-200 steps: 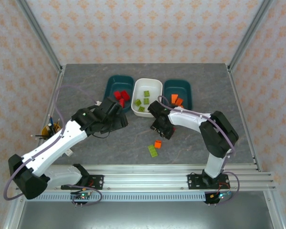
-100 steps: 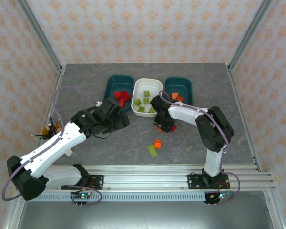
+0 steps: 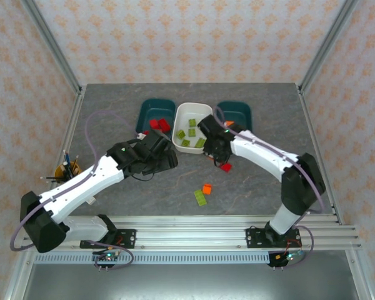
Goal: Sort the legos into containers by color
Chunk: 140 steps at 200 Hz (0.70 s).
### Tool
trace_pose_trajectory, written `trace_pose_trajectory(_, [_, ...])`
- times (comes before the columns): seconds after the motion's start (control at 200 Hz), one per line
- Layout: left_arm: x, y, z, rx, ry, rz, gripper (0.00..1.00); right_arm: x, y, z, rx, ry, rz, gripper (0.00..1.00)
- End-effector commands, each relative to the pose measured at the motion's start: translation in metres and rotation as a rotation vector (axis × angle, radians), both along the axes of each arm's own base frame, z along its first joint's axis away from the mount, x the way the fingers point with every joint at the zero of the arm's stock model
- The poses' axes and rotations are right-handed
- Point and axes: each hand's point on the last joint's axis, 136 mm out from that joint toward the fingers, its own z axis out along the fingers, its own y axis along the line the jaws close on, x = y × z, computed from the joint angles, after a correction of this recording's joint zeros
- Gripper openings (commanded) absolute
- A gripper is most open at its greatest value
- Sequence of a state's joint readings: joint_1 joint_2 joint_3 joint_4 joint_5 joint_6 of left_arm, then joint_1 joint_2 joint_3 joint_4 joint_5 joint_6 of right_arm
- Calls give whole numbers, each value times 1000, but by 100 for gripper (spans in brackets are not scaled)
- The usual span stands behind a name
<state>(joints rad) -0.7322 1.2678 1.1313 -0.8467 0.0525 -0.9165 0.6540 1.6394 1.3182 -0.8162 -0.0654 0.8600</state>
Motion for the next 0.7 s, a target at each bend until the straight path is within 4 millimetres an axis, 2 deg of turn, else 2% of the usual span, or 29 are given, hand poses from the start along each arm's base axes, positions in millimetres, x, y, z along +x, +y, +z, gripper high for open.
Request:
trace_pose_trajectory(0.0, [11,-22,12,-36,-42,-33,74,27,-57,21,-148,-45,-18,21])
trace_pose_trajectory(0.105, [16,-38,9,-41,-36,-59,74,61,-88,21,-208,-34,-18,21])
trace_pose_trajectory(0.205, [23,-53,9,-44,-39,-88,74,95,-112,11,-283,-21,-10,20])
trace_pose_trajectory(0.4, [34,-77,4,-28,-42,-137,74,153,-125,-9,-320,0,16,19])
trace_pose_trajectory(0.57, [38,-90,-2,-21,-33,-152,73,180,-134,-27,-351,20,14,19])
trace_pose_trajectory(0.696, [38,-95,-5,-16,-25,-167,73,194,-137,-41,-352,46,8,20])
